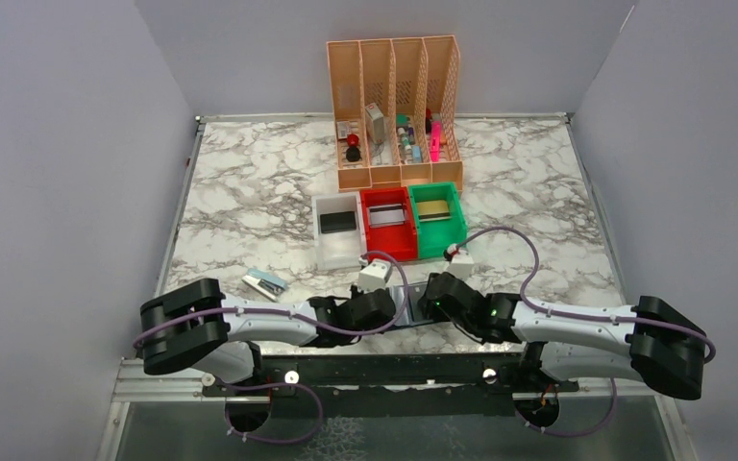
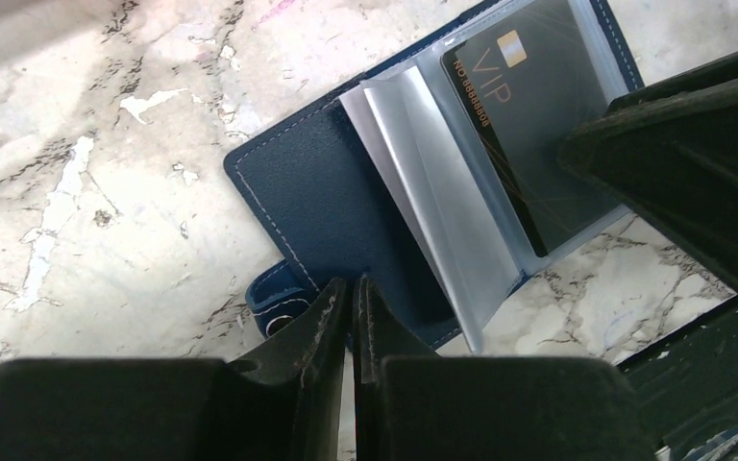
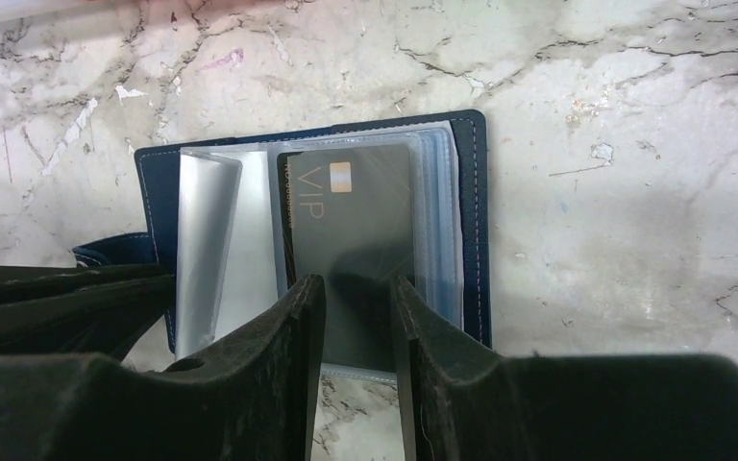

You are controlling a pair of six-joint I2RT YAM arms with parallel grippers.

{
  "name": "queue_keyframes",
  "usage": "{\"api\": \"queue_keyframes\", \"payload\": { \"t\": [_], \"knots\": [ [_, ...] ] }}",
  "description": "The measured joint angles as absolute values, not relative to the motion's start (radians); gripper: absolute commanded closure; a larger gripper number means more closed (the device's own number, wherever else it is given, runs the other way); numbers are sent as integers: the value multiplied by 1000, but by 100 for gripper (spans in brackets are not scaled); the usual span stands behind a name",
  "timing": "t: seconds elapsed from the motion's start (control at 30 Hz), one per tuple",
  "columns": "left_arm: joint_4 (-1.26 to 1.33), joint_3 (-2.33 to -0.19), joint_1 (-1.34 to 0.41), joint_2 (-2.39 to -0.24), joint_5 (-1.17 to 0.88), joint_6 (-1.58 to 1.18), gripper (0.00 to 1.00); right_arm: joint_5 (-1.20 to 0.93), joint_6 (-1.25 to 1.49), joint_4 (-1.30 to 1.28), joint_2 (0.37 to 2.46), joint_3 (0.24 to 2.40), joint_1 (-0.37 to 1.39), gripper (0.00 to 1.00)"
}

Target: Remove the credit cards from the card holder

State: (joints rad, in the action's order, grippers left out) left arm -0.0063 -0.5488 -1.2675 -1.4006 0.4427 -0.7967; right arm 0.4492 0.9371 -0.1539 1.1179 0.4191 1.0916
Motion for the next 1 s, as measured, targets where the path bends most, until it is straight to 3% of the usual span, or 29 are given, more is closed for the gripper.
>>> {"api": "queue_keyframes", "payload": {
  "t": [0.27, 0.4, 0.73, 1.0],
  "knots": [
    [-19, -538, -1267, -1384, 442, -780, 89, 459, 935, -215, 1103, 427, 1092, 62],
    [-24, -536, -1267, -1378, 442, -779, 89, 468, 933, -245, 1117, 428, 1091, 68],
    [-113, -531, -1267, -1235, 442, -773, 58, 437, 907, -169, 1176, 440, 1091, 72],
    [-72, -625, -1267, -1121, 426, -734, 53, 395, 896, -123, 1205, 448, 1091, 72]
  ]
}}
